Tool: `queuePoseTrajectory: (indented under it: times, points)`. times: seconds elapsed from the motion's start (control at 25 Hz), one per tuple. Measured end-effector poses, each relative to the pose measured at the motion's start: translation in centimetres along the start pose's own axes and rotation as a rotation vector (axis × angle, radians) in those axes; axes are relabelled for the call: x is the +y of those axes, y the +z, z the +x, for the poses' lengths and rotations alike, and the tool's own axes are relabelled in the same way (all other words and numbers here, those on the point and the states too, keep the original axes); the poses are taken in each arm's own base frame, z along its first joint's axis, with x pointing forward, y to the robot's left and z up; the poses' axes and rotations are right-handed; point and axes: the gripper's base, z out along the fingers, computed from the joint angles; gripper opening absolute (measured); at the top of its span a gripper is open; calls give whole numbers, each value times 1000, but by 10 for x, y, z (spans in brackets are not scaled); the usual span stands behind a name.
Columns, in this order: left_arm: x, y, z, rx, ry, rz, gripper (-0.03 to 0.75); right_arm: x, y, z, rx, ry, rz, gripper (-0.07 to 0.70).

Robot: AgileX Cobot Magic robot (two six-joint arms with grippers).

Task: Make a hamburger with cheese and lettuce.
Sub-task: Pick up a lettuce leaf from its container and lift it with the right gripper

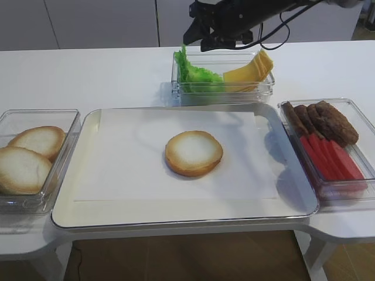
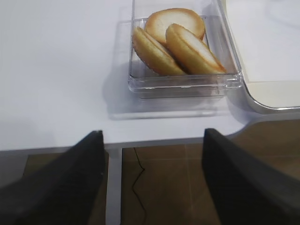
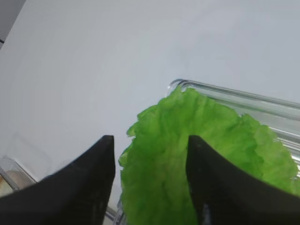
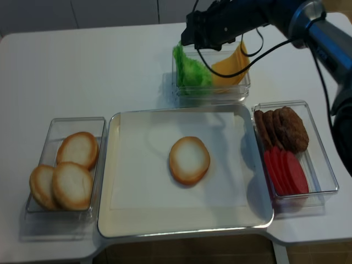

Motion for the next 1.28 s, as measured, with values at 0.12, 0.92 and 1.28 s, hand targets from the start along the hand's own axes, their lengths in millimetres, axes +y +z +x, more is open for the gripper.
queuePoseTrajectory:
  times: [0.12, 0.92, 1.28]
  points:
    - [0, 0, 0, 0, 0, 0, 476, -5, 6, 2, 3, 11, -1, 375]
    - [0, 0, 0, 0, 0, 0, 476, -7, 20, 8, 7, -3, -50, 375]
    - [0, 0, 0, 0, 0, 0, 476, -11, 24, 11, 24, -5, -40, 321]
